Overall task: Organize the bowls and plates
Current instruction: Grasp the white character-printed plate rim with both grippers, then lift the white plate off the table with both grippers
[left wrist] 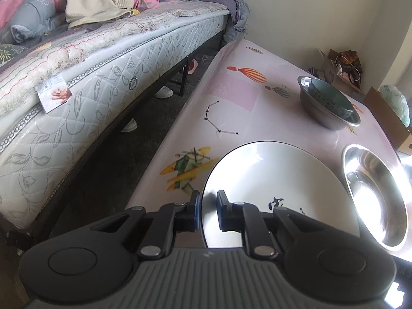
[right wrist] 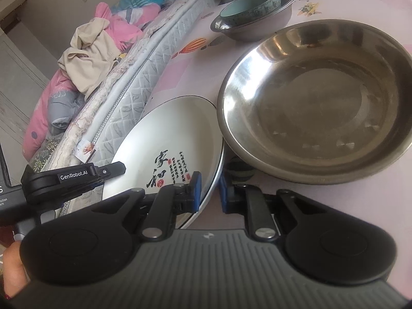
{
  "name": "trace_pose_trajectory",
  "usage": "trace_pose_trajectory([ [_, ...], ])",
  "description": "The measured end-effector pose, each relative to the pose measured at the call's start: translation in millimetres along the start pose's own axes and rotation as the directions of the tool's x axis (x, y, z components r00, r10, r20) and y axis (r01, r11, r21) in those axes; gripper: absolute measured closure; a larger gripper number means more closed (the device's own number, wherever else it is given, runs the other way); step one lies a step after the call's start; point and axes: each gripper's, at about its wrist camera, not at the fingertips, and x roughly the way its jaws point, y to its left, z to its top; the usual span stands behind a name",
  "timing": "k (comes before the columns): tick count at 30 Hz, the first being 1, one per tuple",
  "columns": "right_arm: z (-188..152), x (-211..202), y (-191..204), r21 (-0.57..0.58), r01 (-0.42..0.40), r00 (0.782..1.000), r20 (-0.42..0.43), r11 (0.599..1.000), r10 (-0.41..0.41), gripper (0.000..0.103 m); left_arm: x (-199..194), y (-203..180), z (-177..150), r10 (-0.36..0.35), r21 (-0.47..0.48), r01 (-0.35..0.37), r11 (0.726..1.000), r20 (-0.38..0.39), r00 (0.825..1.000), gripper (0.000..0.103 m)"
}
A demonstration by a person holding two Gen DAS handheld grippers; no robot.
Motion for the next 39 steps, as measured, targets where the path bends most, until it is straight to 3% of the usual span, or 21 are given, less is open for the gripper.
trace_pose_trajectory([
  [14, -34, -33, 3, -0.049, -0.017, 0.997, -0.076, 0.999, 0.014, 0.09, -43, 22, -44, -0.071, -0.043, 0.069, 0.997, -0.049, 0.996, 0.092],
  [25, -35, -33, 8, -0.084, 0.023, 0.999, -0.039, 0.996, -0.026, 0.09, -30, 23, -42, -0.097, -0.061, 0.094, 0.994, -0.041, 0.994, 0.083],
  [32, -33, -29, 8, -0.083, 0.035, 0.999, -0.018, 0.996, -0.036, 0.09, -27, 10, -42, -0.061, -0.027, 0.06, 0.998, -0.029, 0.998, 0.081],
  [39, -28, -33, 0, -0.056, 0.053, 0.998, -0.011, 0.997, -0.054, 0.09, -35, 5, -56, -0.116, -0.008, 0.116, 0.993, -0.055, 0.992, 0.082],
])
